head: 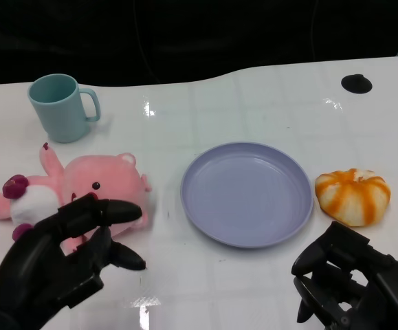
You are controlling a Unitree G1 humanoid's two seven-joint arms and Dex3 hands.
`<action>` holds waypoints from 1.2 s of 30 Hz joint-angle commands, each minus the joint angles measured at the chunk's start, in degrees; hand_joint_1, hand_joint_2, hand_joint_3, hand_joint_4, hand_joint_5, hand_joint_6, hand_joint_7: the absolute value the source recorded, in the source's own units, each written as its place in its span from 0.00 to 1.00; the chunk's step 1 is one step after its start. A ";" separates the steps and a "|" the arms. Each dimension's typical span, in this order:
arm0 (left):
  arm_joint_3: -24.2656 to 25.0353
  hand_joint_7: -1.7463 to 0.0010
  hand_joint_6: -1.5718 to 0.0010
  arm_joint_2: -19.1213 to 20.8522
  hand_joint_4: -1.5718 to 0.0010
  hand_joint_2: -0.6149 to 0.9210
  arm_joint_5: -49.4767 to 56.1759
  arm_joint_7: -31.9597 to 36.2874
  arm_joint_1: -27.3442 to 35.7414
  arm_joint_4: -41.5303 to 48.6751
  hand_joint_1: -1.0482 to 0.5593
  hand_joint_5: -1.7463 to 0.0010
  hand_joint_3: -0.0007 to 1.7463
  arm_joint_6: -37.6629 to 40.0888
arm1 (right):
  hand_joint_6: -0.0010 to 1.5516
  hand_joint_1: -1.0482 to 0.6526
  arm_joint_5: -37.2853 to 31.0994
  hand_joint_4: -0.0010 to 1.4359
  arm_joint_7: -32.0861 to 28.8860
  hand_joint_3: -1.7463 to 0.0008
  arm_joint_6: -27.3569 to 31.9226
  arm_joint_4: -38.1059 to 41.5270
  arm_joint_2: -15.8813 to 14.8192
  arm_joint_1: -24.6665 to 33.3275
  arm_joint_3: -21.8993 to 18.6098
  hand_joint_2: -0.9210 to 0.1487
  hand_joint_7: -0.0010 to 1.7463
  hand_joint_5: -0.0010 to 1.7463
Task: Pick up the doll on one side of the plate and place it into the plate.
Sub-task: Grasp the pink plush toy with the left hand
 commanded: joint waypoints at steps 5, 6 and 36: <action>1.06 0.94 0.67 4.10 0.79 1.00 7.35 -2.44 -1.56 2.79 0.36 0.54 0.08 -12.87 | 0.32 0.41 -0.83 0.42 -0.78 0.69 -0.41 -0.26 -0.14 -0.20 0.72 0.00 0.91 1.00; 1.04 0.96 0.69 4.89 0.82 1.00 8.98 -2.19 -1.91 2.93 0.32 0.55 0.06 -14.04 | 0.32 0.41 -0.80 0.42 -0.78 0.69 -0.56 -0.04 -0.08 -0.30 0.77 0.00 0.91 1.00; -5.22 0.99 0.88 27.04 0.99 0.97 60.31 4.08 -16.09 11.87 0.22 0.92 0.00 -15.82 | 0.30 0.42 0.00 0.41 -0.60 0.68 -0.14 0.04 -0.33 -0.46 0.65 0.00 0.93 1.00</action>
